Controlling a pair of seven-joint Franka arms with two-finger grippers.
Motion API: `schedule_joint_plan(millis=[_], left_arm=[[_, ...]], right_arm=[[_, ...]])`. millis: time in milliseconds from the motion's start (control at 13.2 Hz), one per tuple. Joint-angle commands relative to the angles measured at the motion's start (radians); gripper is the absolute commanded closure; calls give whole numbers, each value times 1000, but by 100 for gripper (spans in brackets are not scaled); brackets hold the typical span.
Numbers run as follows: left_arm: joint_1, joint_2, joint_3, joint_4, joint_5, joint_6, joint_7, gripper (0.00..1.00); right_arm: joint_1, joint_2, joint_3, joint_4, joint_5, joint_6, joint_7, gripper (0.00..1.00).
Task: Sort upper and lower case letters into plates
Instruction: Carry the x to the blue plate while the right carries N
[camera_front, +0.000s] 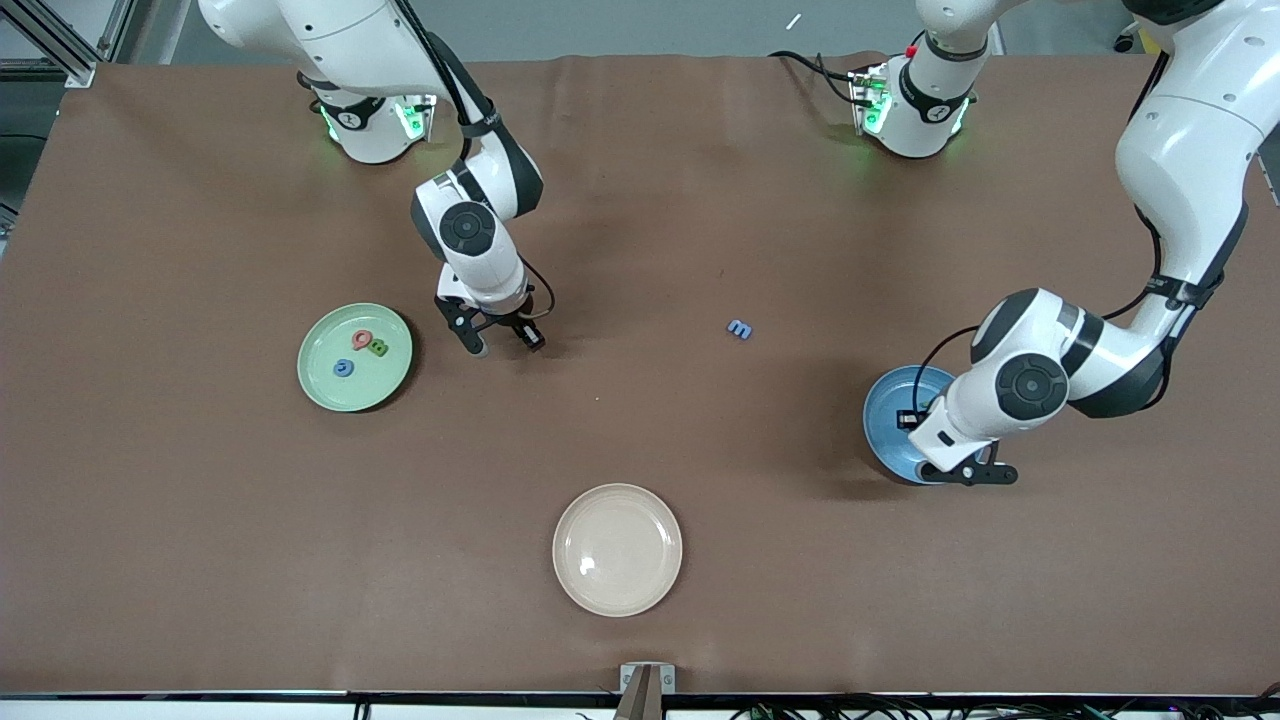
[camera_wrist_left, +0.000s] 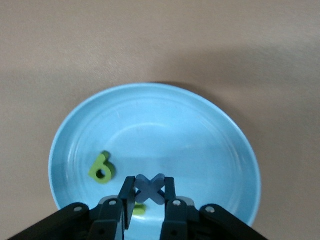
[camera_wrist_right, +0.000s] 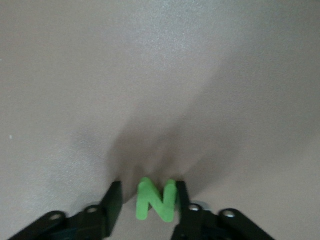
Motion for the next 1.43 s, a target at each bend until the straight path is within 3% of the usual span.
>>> schedule_joint_plan(millis=[0, 227, 453, 831, 906, 1208, 1359], left_arm=[[-60, 46, 46, 66, 17, 30, 24, 89], [-94, 66, 79, 94, 17, 43, 27, 89], [-97, 67, 91, 93, 19, 57, 39, 89], [-95, 67, 91, 90, 19, 58, 51, 81], [-94, 66, 93, 90, 19, 58, 54, 74], [-94, 54, 80, 85, 11, 55, 74, 1], [-86, 37, 22, 82, -1, 28, 61, 0]], right_arm=[[16, -4, -11, -16, 3, -7, 10, 100], [-17, -24, -17, -3, -6, -57, -99, 100], [-138, -127, -40, 74, -10, -337, -406, 100], [-354, -181, -41, 60, -15, -367, -836, 100], [-405, -175, -41, 57, -15, -363, -924, 100], [-488, -152, -39, 10, -12, -252, -1095, 100], [-493, -110, -37, 8, -10, -218, -1100, 100]])
